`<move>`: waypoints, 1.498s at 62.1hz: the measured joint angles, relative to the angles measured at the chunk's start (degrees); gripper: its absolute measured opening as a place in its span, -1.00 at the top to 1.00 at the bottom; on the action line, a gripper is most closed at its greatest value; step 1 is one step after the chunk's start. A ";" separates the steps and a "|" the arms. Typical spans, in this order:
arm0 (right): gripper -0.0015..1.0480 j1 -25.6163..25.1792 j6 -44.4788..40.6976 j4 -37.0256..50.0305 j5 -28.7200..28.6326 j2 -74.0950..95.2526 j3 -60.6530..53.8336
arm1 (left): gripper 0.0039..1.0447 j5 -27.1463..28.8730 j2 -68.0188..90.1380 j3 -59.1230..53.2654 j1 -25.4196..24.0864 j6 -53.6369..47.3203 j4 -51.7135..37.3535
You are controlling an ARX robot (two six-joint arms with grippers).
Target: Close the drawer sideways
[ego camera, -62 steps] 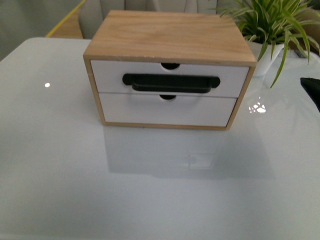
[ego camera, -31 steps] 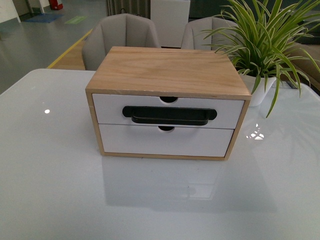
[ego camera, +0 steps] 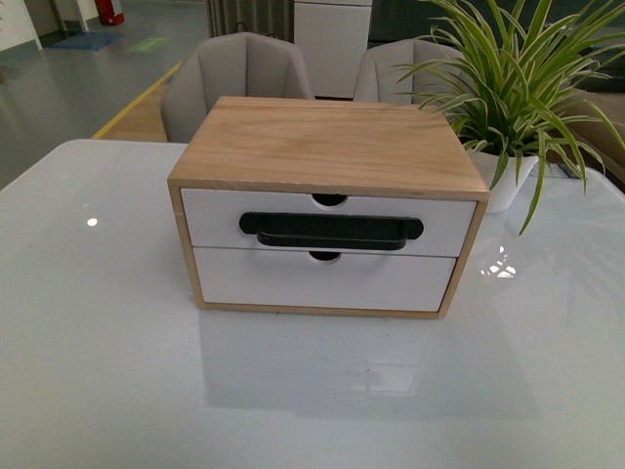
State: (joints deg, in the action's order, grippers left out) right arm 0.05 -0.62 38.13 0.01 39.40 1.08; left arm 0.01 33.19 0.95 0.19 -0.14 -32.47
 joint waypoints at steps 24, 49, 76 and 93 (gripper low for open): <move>0.96 0.00 0.00 -14.45 0.00 -15.63 -0.07 | 0.97 0.00 -13.46 -0.02 0.00 0.02 12.70; 0.96 0.00 -0.02 -25.22 0.00 -26.56 -0.07 | 0.97 0.00 -22.53 -0.02 0.00 0.00 21.79; 0.96 0.00 0.00 -37.99 0.00 -38.97 -0.04 | 0.97 -0.02 -32.83 -0.02 0.00 0.00 32.39; 0.04 0.00 0.00 -37.99 0.00 -39.01 -0.04 | 0.11 0.00 -32.83 -0.02 0.00 0.04 32.39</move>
State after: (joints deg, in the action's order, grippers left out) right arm 0.05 -0.62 0.14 0.01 0.38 1.04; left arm 0.01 0.36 0.93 0.19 -0.10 -0.08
